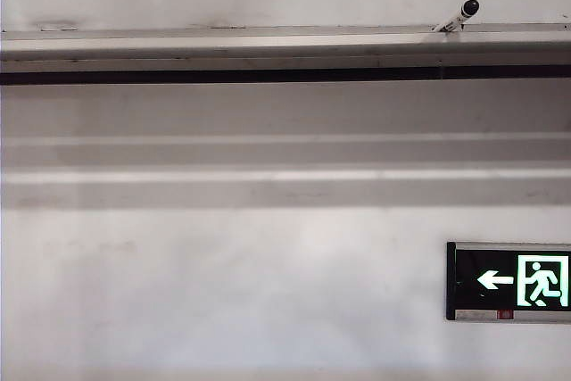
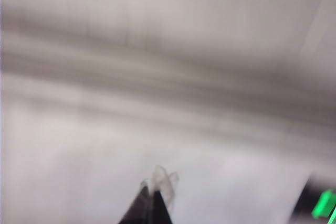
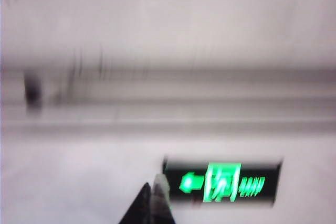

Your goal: Wipe the whiteboard clean using the black magnetic whiteboard eraser attached to the whiteboard.

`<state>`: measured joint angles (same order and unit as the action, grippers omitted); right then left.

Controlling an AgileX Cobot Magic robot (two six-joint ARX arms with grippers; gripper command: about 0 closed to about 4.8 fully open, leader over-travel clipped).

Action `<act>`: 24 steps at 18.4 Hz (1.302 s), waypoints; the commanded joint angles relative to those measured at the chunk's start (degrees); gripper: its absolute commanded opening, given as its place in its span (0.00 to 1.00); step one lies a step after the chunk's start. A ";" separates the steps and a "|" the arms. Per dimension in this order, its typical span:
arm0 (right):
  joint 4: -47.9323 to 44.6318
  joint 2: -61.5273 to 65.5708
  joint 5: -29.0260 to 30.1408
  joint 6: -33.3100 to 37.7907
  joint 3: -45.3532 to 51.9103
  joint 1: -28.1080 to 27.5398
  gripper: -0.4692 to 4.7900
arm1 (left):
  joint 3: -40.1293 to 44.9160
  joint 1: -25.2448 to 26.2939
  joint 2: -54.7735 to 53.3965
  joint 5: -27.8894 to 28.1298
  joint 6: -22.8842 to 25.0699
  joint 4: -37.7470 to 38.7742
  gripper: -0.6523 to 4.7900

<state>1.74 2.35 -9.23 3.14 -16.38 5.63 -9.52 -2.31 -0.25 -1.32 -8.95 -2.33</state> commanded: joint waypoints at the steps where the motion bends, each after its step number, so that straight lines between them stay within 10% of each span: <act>1: 2.45 8.20 -0.90 -0.20 -12.02 0.00 0.08 | -9.62 0.00 -2.62 -0.04 -5.07 2.93 0.11; 9: 2.25 41.11 10.99 -0.22 -49.59 1.16 0.08 | -45.29 0.00 -32.87 -10.43 -5.68 11.34 0.11; 16: -7.26 66.73 11.30 -9.84 -72.22 14.71 0.08 | -68.91 -0.11 -51.23 -15.76 -3.04 18.99 0.11; 17: -10.71 68.78 11.08 -9.88 -72.63 15.39 0.17 | -69.81 -0.11 -52.04 -16.70 -2.99 18.99 0.11; 19: -18.53 72.87 9.97 -10.05 -72.65 16.48 0.99 | -71.10 -1.77 -52.83 -16.33 -0.87 18.95 0.11; 24: -31.54 80.30 6.45 -16.90 -73.37 16.74 1.00 | -73.29 -11.52 -55.67 -11.21 4.26 18.18 0.11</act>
<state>-26.30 82.41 -0.95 -11.57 -89.41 22.26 -82.46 -12.75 -55.96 -14.06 -5.21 16.80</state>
